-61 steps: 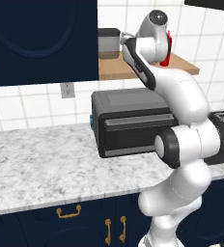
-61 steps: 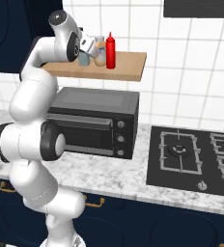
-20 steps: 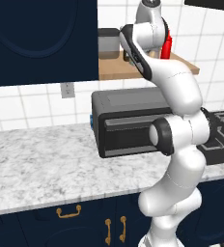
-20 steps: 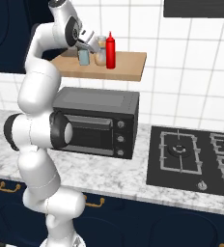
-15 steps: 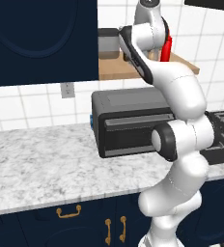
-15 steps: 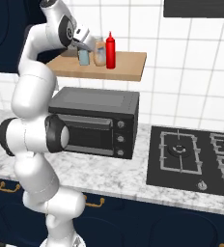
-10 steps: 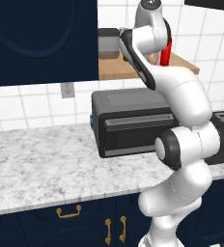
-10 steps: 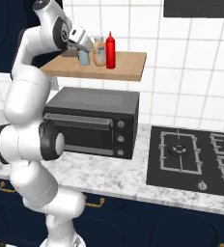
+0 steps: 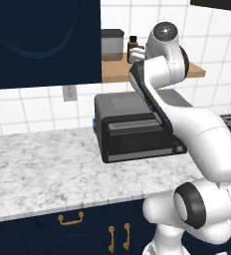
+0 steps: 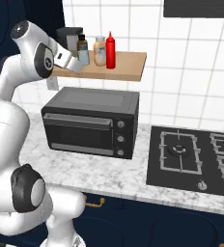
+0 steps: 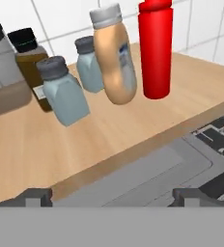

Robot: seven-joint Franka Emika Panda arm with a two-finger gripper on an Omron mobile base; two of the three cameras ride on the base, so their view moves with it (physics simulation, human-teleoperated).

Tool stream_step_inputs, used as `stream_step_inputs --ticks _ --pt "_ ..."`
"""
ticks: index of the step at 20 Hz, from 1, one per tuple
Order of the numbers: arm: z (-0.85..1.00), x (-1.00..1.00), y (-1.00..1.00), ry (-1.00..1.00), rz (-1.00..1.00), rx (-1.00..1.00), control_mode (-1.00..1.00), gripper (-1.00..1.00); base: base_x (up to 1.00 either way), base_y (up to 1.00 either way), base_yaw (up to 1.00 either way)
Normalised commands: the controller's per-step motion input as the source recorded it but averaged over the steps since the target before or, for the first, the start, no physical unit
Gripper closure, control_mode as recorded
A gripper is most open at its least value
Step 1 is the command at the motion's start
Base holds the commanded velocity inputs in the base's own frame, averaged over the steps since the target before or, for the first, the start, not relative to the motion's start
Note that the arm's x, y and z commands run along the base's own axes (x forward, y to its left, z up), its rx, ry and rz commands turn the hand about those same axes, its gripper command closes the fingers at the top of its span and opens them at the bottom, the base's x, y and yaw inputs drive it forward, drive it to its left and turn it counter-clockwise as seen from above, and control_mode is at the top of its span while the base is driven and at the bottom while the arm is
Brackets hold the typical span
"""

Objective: Put the shaker and condiment bottle from the counter next to their counterparts in the cabinet.

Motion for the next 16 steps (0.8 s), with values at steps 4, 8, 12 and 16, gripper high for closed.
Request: stream_step_inputs --ticks 4,8,12,16 --pt "-0.93 -1.0 0.0 -0.29 -0.02 0.0 -1.0 -1.0 0.0 0.0 0.0" --pt "-0.99 -1.0 0.0 -0.39 -0.02 -0.01 -1.0 -1.0 0.0 0.0 0.0" --pt "-1.0 -1.0 0.0 -0.4 -0.02 -0.04 -1.0 -1.0 0.0 0.0 0.0" --pt "-0.92 -1.0 0.0 -0.34 0.0 -0.07 -1.0 -1.0 0.0 0.0 0.0"
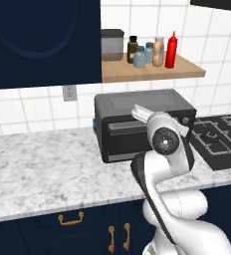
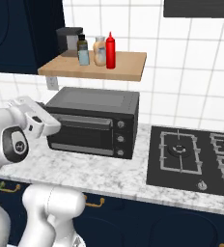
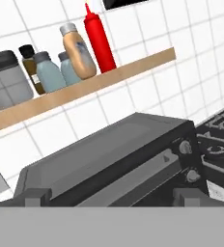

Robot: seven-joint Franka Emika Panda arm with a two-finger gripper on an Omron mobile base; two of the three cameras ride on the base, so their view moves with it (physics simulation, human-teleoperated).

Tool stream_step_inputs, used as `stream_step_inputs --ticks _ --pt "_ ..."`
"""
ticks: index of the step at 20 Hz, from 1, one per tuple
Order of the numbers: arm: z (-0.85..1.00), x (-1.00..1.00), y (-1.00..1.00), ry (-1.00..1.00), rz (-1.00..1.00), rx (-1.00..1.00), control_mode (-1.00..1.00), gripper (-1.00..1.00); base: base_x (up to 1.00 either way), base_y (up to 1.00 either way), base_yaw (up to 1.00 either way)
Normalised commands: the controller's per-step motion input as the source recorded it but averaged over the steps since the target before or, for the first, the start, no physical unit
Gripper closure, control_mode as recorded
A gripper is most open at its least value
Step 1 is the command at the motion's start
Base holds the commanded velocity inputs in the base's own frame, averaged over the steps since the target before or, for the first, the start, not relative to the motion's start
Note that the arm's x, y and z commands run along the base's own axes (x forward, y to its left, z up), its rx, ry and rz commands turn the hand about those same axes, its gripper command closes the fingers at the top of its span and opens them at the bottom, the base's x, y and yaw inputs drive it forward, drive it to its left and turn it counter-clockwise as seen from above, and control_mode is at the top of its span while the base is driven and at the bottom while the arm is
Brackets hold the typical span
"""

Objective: Put the shaker and condiment bottle from the counter next to their counterparts in the cabinet.

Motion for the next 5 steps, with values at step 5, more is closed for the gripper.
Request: stream_step_inputs --ticks 5 --pt "-0.39 -0.82 0.01 -0.2 -0.01 -0.04 -1.0 -1.0 0.0 0.0 0.0"
